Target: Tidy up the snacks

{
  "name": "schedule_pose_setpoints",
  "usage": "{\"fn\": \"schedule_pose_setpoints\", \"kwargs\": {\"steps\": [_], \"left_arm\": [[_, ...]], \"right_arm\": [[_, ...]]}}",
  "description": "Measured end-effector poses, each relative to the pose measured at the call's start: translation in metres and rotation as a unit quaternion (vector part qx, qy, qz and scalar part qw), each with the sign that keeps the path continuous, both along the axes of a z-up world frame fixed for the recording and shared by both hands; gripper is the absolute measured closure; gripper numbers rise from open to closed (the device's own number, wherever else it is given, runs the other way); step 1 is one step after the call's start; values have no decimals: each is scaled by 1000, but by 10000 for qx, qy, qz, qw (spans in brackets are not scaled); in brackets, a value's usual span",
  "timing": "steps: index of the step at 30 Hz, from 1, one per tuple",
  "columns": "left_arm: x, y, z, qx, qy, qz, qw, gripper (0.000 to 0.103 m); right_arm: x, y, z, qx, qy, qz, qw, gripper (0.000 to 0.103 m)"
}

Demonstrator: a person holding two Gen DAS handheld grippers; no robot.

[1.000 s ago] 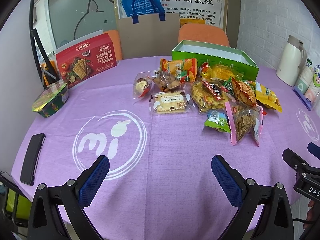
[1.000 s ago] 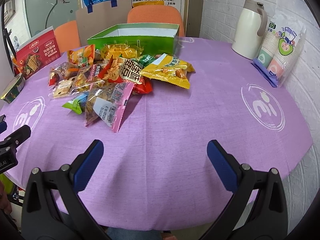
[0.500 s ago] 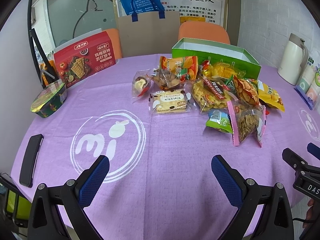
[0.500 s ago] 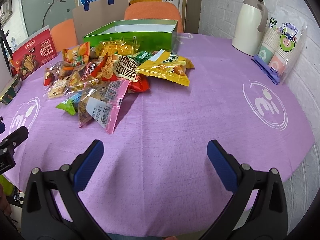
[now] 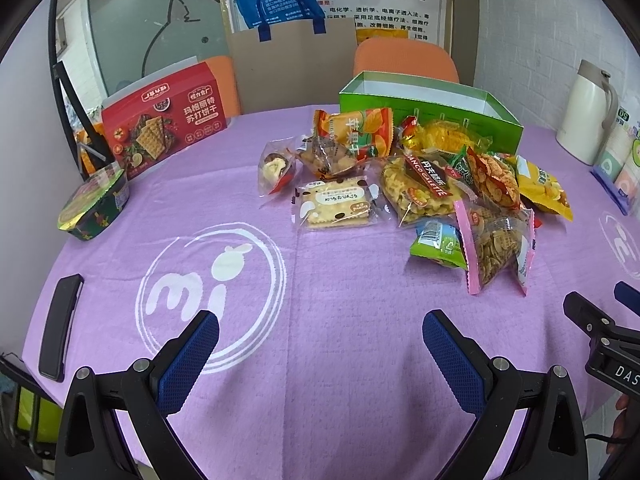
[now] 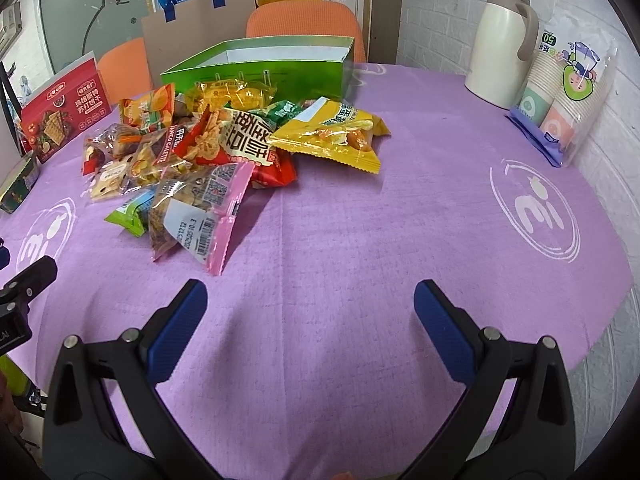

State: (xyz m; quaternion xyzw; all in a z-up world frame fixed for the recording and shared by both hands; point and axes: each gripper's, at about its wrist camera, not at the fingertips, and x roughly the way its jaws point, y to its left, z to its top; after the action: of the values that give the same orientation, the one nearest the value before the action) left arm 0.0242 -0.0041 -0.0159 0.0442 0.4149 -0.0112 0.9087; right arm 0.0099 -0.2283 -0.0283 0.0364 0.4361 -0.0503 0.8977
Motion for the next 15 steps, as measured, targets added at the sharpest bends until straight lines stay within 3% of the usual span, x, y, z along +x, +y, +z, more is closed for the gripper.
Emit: {"fn": "schedule_pose_setpoints", "kwargs": {"steps": [15], "left_arm": [[5,-5,2,41,10,-113,9999,0]], "right_arm": [[6,-4,-5,29,21,-61,10000,0]]}}
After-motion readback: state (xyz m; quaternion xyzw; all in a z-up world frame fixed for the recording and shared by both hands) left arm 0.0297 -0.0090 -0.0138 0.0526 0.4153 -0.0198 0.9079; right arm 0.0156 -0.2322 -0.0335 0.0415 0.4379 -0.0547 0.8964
